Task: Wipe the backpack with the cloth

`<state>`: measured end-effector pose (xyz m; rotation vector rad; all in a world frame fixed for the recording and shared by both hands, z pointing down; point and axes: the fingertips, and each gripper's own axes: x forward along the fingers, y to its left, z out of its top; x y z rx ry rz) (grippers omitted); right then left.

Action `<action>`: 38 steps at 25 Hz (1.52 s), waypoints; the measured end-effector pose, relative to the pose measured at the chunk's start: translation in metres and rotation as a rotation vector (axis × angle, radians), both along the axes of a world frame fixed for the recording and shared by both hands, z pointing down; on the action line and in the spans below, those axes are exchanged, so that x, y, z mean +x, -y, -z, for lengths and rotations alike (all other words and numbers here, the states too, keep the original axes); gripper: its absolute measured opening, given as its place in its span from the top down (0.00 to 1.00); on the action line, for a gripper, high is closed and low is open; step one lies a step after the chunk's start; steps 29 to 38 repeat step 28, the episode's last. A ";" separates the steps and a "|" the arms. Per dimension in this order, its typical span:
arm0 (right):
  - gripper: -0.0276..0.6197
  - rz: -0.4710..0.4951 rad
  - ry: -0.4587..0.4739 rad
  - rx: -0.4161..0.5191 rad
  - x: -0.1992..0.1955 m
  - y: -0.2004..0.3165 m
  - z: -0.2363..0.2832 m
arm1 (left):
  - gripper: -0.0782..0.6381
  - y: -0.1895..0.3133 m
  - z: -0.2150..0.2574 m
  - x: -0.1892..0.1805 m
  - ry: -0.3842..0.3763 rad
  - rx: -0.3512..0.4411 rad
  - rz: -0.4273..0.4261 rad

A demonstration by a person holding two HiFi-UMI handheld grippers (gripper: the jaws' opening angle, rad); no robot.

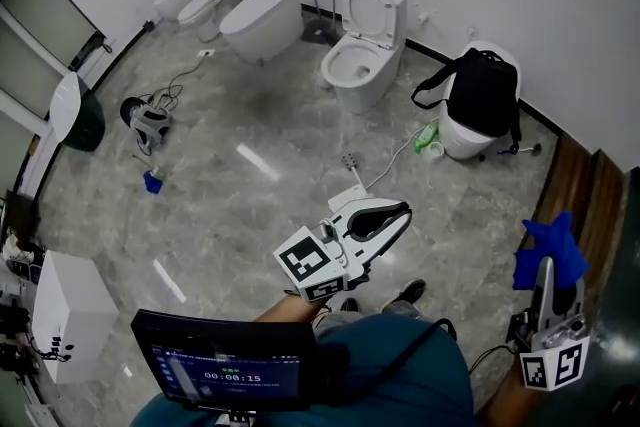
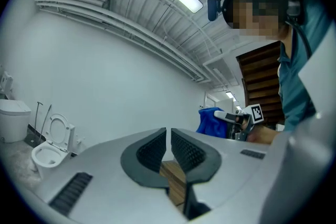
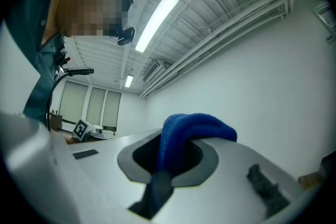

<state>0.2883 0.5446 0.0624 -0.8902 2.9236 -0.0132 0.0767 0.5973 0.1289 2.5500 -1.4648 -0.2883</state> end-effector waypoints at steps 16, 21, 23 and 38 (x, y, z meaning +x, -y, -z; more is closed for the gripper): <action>0.91 -0.068 -0.064 0.009 -0.005 -0.102 -0.002 | 0.84 -0.091 0.003 -0.001 -0.019 0.020 -0.061; 0.91 -0.045 -0.076 0.016 0.002 -0.097 0.007 | 0.84 -0.089 0.013 0.011 -0.029 0.027 -0.053; 0.91 -0.042 -0.079 0.009 0.004 -0.091 0.005 | 0.84 -0.082 0.015 0.018 -0.025 0.029 -0.060; 0.91 -0.025 -0.093 0.000 0.004 -0.087 0.000 | 0.84 -0.081 0.004 0.023 -0.021 0.020 -0.063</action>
